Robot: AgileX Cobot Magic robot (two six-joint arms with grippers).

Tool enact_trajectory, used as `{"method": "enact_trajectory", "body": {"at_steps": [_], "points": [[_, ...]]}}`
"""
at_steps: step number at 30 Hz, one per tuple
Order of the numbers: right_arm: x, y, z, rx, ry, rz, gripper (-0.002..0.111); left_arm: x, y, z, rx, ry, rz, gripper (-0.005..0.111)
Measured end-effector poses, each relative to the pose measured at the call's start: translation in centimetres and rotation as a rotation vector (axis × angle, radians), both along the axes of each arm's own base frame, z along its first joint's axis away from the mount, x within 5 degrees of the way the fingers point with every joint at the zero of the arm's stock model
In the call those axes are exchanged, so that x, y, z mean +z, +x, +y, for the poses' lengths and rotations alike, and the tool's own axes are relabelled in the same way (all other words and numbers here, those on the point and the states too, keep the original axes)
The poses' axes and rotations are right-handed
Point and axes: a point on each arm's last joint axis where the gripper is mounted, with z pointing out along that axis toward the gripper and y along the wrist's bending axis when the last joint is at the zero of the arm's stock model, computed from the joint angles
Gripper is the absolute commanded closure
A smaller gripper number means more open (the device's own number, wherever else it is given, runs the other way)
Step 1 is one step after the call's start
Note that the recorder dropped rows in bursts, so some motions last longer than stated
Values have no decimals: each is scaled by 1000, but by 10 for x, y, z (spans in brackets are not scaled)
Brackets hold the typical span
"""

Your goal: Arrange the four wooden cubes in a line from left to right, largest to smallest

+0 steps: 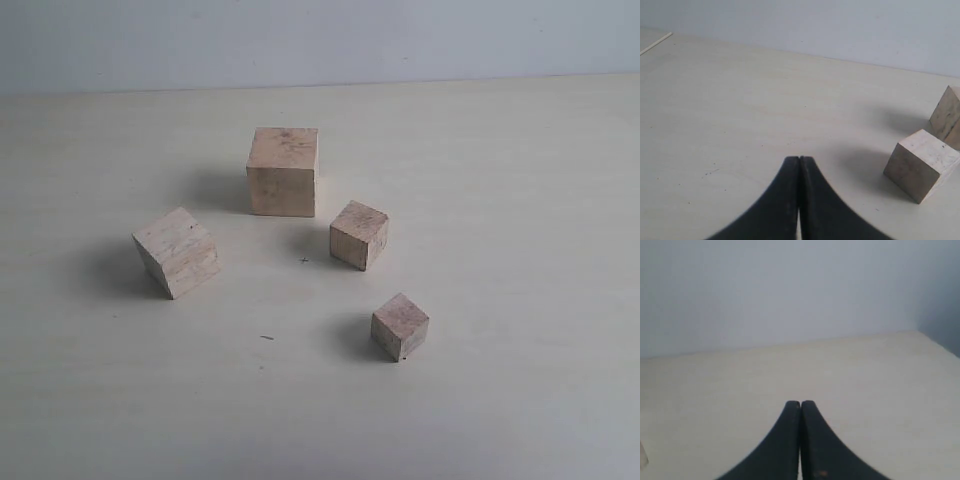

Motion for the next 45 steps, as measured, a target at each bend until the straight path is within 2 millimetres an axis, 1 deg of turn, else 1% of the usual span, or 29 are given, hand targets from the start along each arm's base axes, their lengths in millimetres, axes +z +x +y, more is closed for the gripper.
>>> {"method": "enact_trajectory", "body": {"at_steps": [4,9,13,15,18,20,21,22,24,25,27,29,31,32,35,37,38,41,43,45], "points": [[14,0,1,9,17,-155,108,0,0,0,0,0,0,107],[20,0,1,13,22,-219,108,0,0,0,0,0,0,107],[31,-2,2,20,38,-336,108,0,0,0,0,0,0,107],[38,-4,2,31,94,-422,108,0,0,0,0,0,0,107],[50,-7,2,42,169,-457,108,0,0,0,0,0,0,107],[68,-11,1,43,193,-470,108,0,0,0,0,0,0,107],[83,-13,1,42,199,-469,108,0,0,0,0,0,0,107],[93,-13,1,41,203,-463,108,0,0,0,0,0,0,107],[120,-10,0,34,205,-426,108,0,0,0,0,0,0,107],[130,-8,0,29,202,-391,108,0,0,0,0,0,0,107],[153,2,1,19,199,-312,108,0,0,0,0,0,0,107],[169,19,3,25,193,-213,108,0,0,0,0,0,0,107],[182,36,9,62,161,-123,108,0,0,0,0,0,0,107],[184,48,15,98,143,-64,108,0,0,0,0,0,0,107],[182,80,39,253,83,123,108,0,0,0,0,0,0,107],[172,101,62,383,35,266,108,0,0,0,0,0,0,107],[166,108,72,439,19,328,108,0,0,0,0,0,0,107],[135,131,106,600,-19,581,108,0,0,0,0,0,0,107],[111,138,124,688,-43,755,108,0,0,0,0,0,0,107],[92,142,135,742,-62,897,108,0,0,0,0,0,0,107]]}}
